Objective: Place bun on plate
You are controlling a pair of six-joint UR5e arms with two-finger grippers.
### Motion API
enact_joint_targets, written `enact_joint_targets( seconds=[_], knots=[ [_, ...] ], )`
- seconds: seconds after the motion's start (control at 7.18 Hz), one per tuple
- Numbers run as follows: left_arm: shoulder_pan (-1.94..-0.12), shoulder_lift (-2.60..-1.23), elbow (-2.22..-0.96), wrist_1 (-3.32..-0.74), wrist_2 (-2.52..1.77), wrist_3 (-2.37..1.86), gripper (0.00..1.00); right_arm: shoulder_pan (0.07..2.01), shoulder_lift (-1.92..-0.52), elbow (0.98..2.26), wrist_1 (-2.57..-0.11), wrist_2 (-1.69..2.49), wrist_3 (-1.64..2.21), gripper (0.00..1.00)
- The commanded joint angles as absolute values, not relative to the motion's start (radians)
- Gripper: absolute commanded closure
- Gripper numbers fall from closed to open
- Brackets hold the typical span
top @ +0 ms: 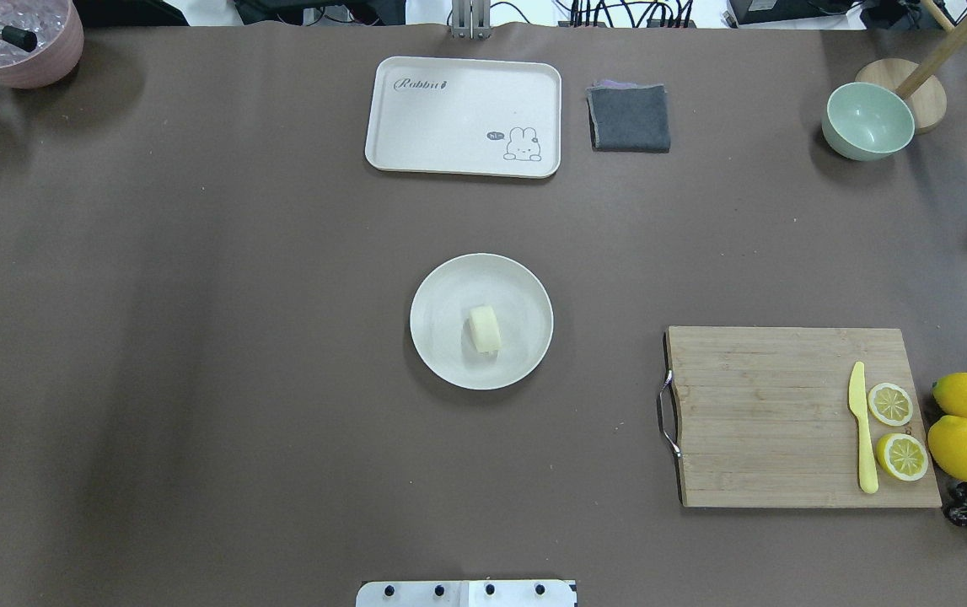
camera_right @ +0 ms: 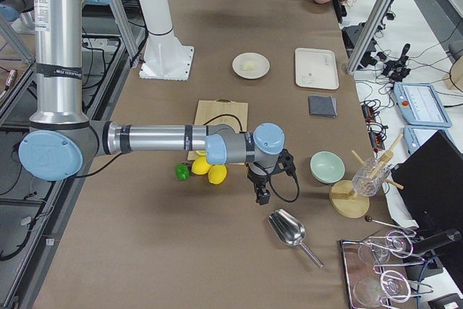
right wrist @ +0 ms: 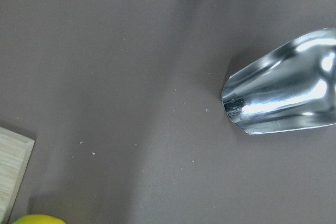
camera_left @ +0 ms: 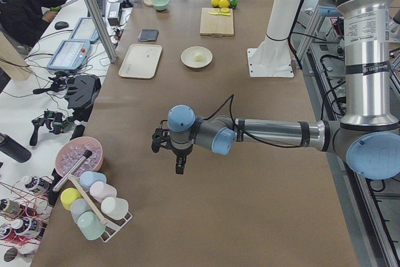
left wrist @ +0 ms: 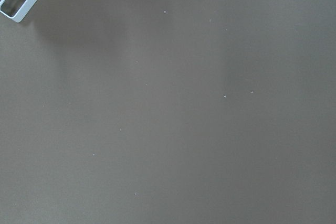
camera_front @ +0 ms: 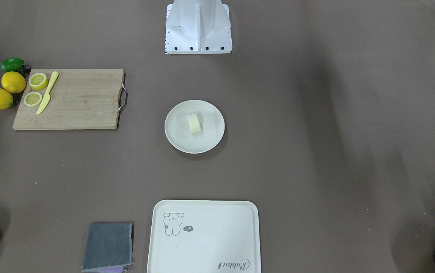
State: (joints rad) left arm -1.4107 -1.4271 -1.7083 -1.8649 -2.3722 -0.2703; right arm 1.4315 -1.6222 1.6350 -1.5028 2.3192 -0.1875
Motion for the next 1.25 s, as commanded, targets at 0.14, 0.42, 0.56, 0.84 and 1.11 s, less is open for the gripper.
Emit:
enact_joint_targets(
  seconds=[0.14, 0.42, 0.56, 0.84, 1.11],
  knots=[
    [-1.437, -1.410, -1.716, -1.868, -2.375, -0.271, 0.02, 1.439, -1.621, 1.629, -1.502, 2.316, -0.193, 0.00],
    [-1.434, -1.423, -1.730, -1.871, -2.373, -0.279, 0.02, 1.439, -1.621, 1.631, -1.500, 2.316, -0.190, 0.00],
    [-1.436, -1.420, -1.742, -1.879, -2.369, -0.270, 0.02, 1.440, -1.621, 1.634, -1.502, 2.316, -0.189, 0.00],
    [-1.430, -1.391, -1.766, -1.907, -2.364, -0.261, 0.02, 1.440, -1.621, 1.637, -1.499, 2.316, -0.173, 0.00],
    [-1.428, -1.374, -1.758, -1.925, -2.370, -0.232, 0.02, 1.440, -1.623, 1.635, -1.499, 2.316, -0.170, 0.00]
  ],
)
